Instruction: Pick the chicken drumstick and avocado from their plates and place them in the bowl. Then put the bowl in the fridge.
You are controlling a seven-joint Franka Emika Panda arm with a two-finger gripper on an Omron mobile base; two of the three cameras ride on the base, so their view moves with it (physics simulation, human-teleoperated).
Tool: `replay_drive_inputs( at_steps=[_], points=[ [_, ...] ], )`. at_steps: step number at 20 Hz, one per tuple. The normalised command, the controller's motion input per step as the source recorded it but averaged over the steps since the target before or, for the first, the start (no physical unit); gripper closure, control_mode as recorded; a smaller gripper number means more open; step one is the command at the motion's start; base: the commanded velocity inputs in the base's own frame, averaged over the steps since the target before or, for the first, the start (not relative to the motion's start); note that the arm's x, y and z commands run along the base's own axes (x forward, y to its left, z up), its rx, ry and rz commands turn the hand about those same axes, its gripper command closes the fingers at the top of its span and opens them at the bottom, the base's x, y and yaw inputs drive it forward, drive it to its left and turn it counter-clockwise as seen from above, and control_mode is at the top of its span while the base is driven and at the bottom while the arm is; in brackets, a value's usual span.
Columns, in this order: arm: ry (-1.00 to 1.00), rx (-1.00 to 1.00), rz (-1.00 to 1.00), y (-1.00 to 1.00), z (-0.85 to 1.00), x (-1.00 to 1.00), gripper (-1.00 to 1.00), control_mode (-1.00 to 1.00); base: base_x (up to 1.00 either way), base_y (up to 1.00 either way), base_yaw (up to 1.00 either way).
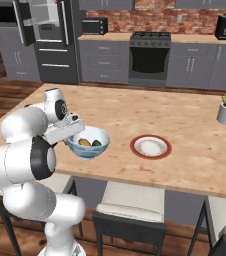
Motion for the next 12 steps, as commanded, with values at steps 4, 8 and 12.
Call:
replay_drive_inputs(
  at_steps=[4,8,12],
  points=[
    [-0.01,0.0,0.38,0.04,0.28,-0.48,1.0,-1.0,0.0,0.0,0.0],
    [0.0,0.0,0.57,-0.01,0.31,-0.35,1.0,-1.0,0.0,0.0,0.0],
    [-0.04,0.0,0.6,-0.04,0.41,-0.25,1.0,-1.0,0.0,0.0,0.0]
  ],
)
